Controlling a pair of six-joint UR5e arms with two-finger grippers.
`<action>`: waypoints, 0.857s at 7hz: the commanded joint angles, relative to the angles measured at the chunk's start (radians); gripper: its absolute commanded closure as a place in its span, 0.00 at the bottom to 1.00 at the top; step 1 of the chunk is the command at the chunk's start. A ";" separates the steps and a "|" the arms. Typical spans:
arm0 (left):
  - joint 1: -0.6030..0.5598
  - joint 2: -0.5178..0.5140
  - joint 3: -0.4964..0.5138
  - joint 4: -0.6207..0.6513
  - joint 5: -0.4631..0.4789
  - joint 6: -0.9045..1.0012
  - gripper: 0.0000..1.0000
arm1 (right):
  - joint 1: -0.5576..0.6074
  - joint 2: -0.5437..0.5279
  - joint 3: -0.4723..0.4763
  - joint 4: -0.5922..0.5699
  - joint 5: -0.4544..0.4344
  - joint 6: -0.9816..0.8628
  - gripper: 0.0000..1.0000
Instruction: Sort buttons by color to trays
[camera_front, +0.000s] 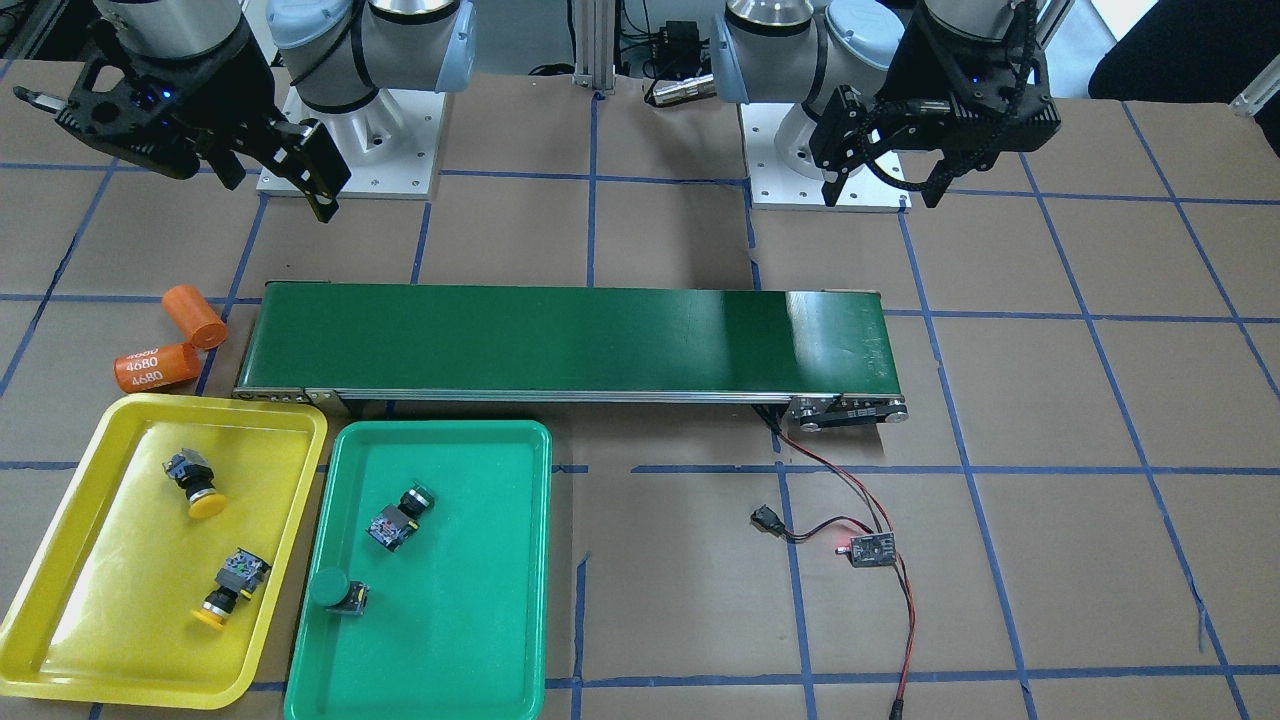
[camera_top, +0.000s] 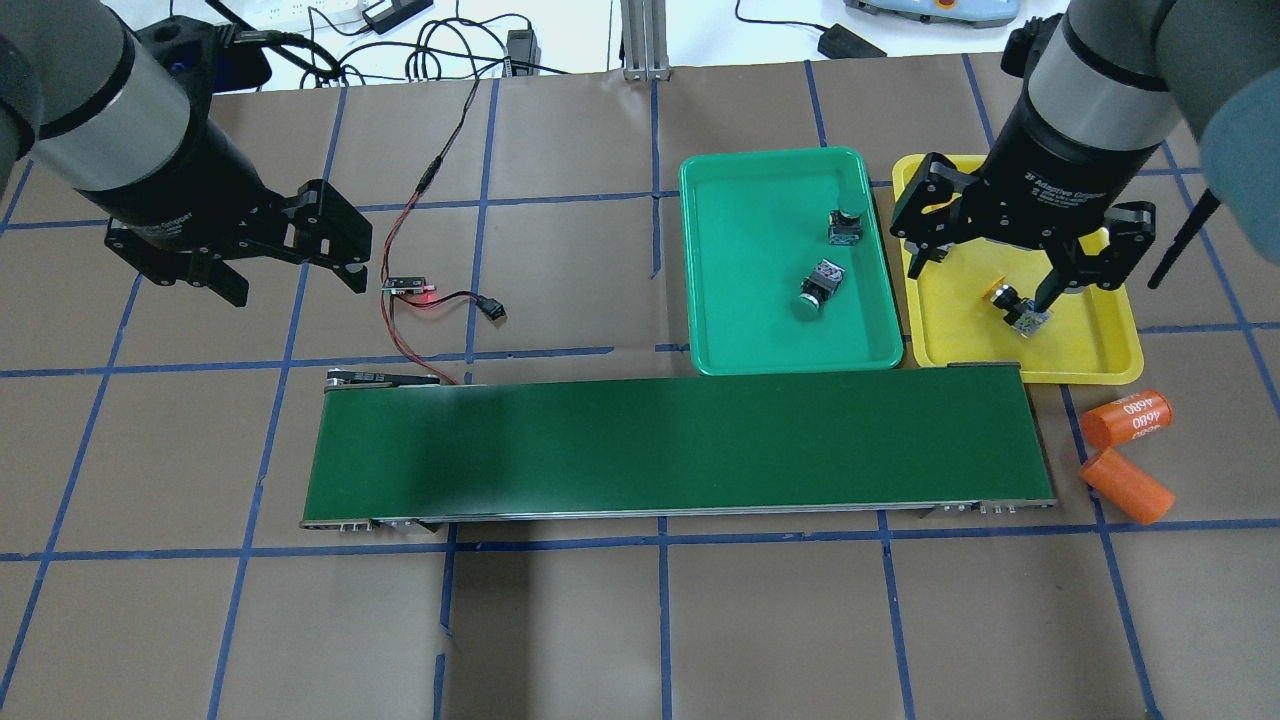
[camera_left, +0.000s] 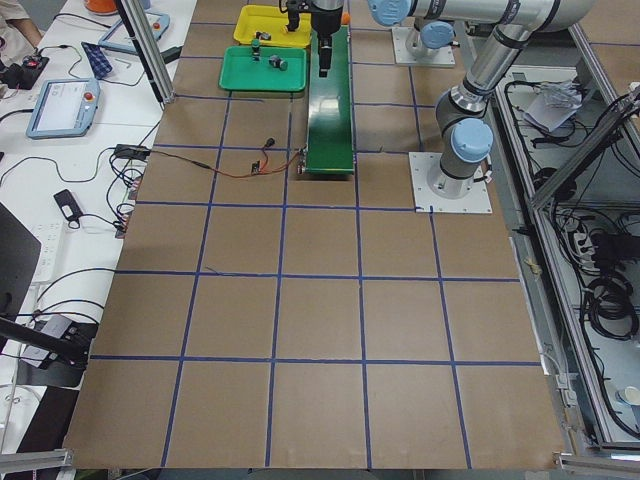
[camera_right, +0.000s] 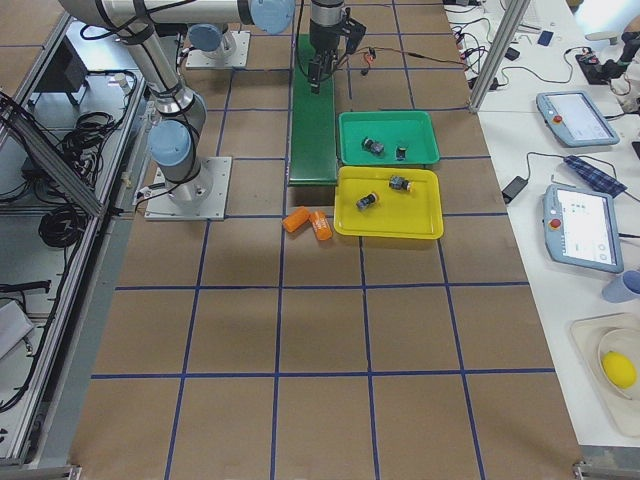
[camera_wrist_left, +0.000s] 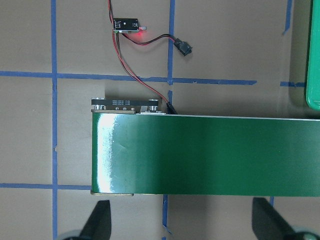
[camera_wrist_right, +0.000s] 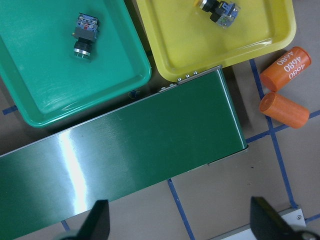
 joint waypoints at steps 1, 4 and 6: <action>0.001 0.000 0.001 0.000 0.001 0.000 0.00 | -0.004 -0.052 0.032 0.008 0.002 -0.020 0.00; 0.003 -0.002 0.006 -0.002 0.000 -0.002 0.00 | -0.004 -0.076 0.062 0.008 0.098 -0.164 0.00; 0.014 -0.038 0.029 -0.009 0.016 -0.003 0.00 | -0.004 -0.065 0.063 0.008 0.099 -0.226 0.00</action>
